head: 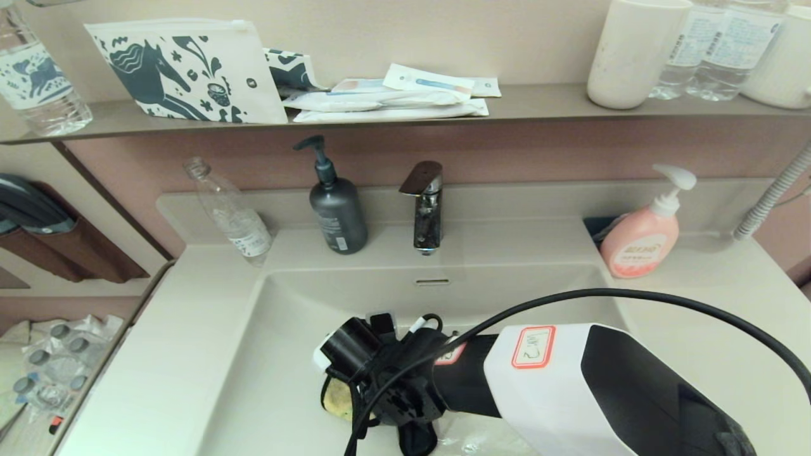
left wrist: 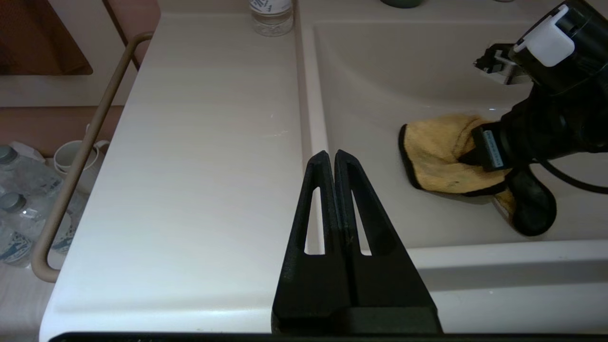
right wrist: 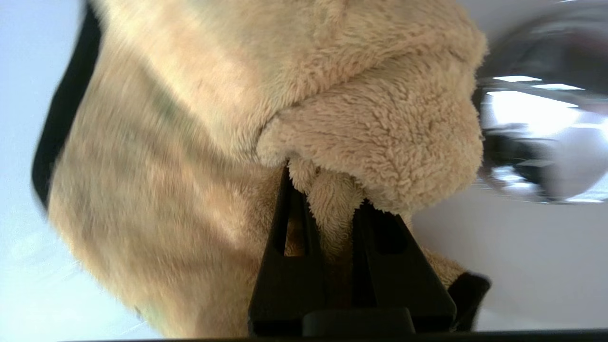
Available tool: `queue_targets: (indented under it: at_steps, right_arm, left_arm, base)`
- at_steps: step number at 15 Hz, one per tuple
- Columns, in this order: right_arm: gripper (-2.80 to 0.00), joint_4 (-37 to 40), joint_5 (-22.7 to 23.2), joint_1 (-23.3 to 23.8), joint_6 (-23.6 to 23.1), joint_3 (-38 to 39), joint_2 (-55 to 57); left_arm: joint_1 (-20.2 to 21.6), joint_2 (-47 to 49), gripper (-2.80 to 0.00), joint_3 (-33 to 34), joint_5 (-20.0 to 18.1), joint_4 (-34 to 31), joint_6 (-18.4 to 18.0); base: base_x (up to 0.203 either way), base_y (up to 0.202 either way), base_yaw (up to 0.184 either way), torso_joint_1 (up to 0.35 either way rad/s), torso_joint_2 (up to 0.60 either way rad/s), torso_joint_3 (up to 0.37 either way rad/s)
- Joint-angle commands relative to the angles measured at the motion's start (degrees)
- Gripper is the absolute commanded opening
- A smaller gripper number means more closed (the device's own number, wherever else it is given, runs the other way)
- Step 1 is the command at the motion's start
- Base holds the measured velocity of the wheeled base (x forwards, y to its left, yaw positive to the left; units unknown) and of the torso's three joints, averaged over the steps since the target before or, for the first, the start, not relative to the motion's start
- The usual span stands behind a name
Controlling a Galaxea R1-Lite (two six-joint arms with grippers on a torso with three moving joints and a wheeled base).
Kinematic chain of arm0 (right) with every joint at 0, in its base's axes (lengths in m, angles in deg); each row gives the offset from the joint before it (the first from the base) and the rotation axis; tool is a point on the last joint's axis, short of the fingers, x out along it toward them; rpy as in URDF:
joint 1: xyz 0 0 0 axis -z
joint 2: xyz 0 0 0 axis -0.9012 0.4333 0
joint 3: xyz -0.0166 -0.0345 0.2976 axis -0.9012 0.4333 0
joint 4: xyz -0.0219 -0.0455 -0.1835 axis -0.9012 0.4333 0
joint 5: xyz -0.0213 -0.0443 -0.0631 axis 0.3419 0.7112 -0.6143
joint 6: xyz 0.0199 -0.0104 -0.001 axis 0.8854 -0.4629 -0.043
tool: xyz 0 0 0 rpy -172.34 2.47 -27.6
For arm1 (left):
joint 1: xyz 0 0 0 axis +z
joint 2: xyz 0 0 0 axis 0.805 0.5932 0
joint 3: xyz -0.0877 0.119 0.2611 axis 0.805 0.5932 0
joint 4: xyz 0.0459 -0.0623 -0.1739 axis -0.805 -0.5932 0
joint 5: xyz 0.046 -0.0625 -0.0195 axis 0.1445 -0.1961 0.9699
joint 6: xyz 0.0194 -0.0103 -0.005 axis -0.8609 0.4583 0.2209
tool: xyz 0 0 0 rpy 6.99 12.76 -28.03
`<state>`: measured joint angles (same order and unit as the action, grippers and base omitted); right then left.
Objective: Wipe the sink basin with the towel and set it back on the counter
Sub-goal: Wipe the sink
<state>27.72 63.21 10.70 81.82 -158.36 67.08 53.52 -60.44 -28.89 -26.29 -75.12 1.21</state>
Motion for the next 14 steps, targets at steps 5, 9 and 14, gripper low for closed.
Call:
queue_targets:
  at_steps: [5, 9, 14]
  right_arm:
    - [-2.8, 4.5, -6.4, 5.1, 0.4, 11.1, -4.8]
    - [-2.8, 5.5, -8.7, 9.7, -0.4, 18.2, -9.2]
    - [-2.8, 6.6, -10.2, 12.2, -0.5, 18.9, -10.3]
  left_arm:
    - [0.1, 0.0, -2.8, 0.0, 0.0, 0.1, 0.0]
    - [0.0, 0.0, -2.8, 0.0, 0.0, 0.1, 0.0]
    - [0.1, 0.0, -2.8, 0.0, 0.0, 0.1, 0.0]
  base:
    - [0.0, 0.0, 0.0, 0.0, 0.0, 0.0]
    - [0.0, 0.0, 0.0, 0.0, 0.0, 0.0]
    - [0.0, 0.0, 0.0, 0.0, 0.0, 0.0]
